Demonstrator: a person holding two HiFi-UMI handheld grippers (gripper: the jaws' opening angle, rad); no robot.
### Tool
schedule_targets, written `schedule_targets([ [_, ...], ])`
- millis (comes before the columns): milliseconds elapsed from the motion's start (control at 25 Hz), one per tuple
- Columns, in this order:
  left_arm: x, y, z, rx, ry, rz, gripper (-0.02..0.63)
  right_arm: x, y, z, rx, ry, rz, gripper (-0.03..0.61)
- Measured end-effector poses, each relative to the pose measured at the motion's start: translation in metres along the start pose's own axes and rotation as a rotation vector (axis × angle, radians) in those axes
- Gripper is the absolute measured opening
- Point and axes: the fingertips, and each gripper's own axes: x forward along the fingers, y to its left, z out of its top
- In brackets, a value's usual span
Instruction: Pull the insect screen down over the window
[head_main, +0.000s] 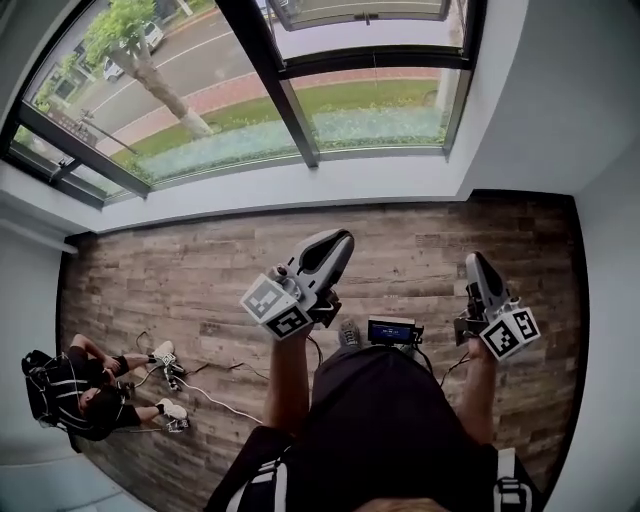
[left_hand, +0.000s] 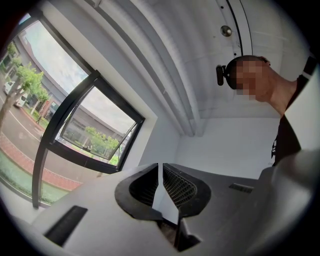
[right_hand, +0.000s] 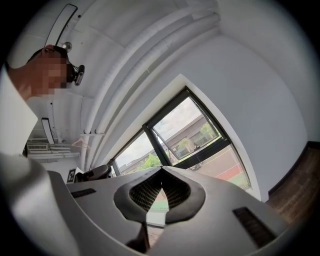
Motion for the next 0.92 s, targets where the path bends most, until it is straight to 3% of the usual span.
schedule_targets([
  [920,-0.004,0.013,-0.001,-0.032,-0.020,-0.004,0.032,0.021,0.021,-0.003,-0.032,0.038,0.071,0.009],
])
